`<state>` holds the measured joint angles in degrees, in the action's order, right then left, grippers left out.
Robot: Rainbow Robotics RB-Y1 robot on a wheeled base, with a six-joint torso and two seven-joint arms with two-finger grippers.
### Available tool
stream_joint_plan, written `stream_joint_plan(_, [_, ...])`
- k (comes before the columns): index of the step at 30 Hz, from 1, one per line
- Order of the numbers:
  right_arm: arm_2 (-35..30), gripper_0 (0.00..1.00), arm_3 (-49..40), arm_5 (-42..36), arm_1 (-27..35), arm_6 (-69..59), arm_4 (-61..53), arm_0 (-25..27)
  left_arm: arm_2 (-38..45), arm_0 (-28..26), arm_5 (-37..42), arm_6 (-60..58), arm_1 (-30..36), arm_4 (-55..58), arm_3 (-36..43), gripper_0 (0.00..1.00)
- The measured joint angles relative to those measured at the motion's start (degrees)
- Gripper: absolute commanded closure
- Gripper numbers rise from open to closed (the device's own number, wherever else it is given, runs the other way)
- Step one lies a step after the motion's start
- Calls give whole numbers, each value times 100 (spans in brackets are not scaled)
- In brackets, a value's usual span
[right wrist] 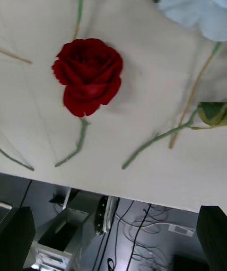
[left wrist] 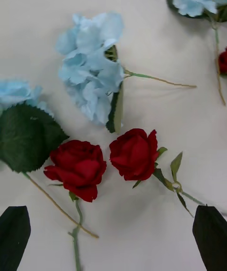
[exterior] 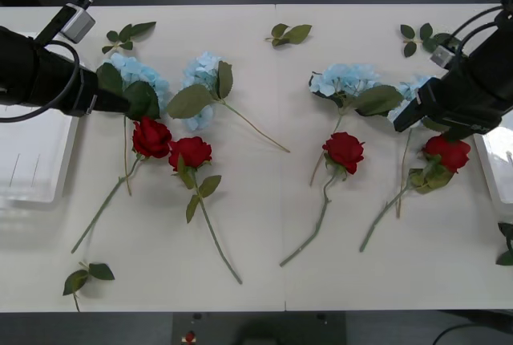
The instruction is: Put the red flowers into the right box and the blue flowers into the left box
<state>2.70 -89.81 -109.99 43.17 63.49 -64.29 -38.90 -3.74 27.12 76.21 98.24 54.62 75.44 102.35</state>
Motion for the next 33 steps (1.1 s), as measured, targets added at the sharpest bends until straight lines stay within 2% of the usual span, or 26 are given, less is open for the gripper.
stream_joint_plan(2, [-238,0,-377,5,0,-318,174,388,-121,5,0,-643,1,-290,63,0])
stream_joint_plan(7, [-872,0,-1649,178,6,-1380,229,1545,-532,158,0,-1082,2,-917,-3,0])
stream_joint_plan(10, [-1059,0,-2261,205,101,-2085,73,2064,-700,301,1,-1830,-1,-1231,-239,0])
stream_joint_plan(16, [-803,0,-1640,823,452,-2276,-111,2085,-759,630,149,-2141,-139,-1963,-927,0])
stream_joint_plan(25, [-461,0,-1532,2257,468,-2884,223,2283,-877,1206,149,-2216,-644,-3058,-2025,0])
stream_joint_plan(33, [-266,0,-1208,3036,468,-2883,401,2538,-1337,1729,149,-2216,-1173,-3707,-2940,0])
